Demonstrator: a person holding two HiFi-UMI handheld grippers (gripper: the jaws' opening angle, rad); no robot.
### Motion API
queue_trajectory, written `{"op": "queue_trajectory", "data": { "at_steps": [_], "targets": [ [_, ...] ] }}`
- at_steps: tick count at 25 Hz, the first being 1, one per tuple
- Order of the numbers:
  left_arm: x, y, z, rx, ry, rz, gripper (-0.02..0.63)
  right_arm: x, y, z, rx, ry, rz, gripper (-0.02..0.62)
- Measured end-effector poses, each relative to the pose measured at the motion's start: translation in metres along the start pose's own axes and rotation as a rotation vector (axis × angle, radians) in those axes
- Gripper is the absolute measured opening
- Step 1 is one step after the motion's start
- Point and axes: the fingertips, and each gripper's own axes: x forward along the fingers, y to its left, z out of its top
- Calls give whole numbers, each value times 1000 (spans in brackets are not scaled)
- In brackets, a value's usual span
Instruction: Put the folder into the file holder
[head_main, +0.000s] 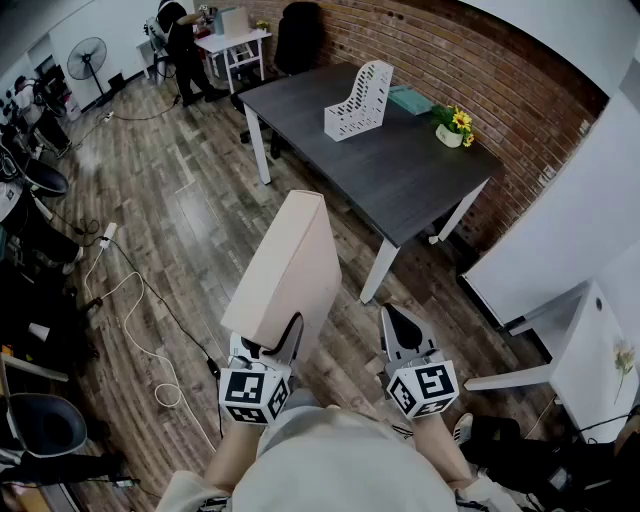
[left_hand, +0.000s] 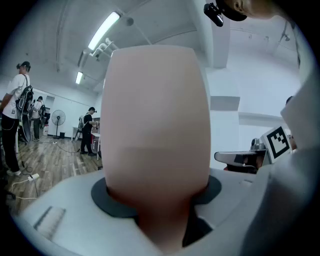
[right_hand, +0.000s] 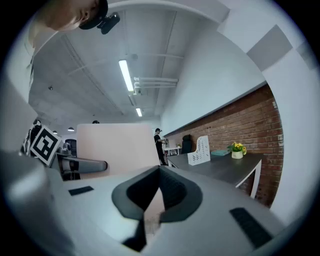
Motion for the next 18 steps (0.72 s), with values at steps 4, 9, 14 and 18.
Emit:
{"op": "queue_trajectory", "data": {
  "at_steps": [4, 9, 14, 18],
  "targets": [
    [-22, -18, 0, 2, -14, 10, 270, -32, 5, -3, -12, 8, -2, 2],
    [-36, -28, 2, 1, -30, 27, 270, -51, 6, 1, -20, -8, 2, 2],
    [-45, -36, 2, -8, -41, 25, 270, -61, 7, 1, -23, -10, 5, 2],
    [-47, -40, 4, -9, -49, 25, 270, -65, 7, 0, -24, -10, 9, 2]
  ]
}}
